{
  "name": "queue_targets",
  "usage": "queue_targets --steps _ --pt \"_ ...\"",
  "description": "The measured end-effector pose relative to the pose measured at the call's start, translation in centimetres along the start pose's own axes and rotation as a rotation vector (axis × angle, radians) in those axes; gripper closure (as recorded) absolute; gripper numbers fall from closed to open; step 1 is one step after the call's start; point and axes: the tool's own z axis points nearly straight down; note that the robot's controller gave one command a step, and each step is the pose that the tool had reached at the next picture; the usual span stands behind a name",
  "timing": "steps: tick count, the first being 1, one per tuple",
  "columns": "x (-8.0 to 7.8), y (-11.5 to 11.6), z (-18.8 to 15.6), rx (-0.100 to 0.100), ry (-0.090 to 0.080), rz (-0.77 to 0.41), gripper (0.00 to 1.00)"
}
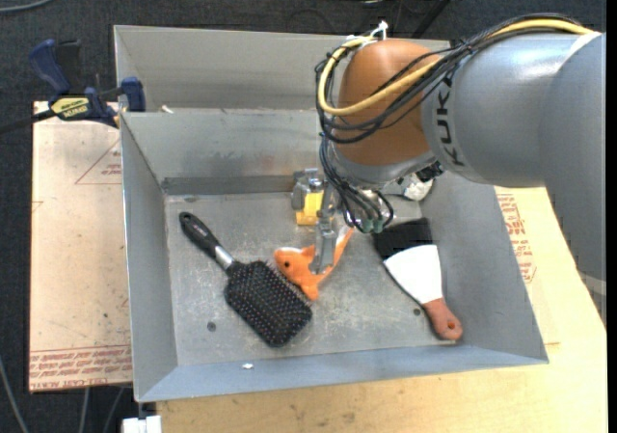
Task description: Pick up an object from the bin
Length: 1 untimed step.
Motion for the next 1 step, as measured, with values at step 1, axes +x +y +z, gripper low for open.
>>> queue_targets --steps 1 --pt "1.42 -0.93 5.55 -0.003 -0.008 -0.080 0.00"
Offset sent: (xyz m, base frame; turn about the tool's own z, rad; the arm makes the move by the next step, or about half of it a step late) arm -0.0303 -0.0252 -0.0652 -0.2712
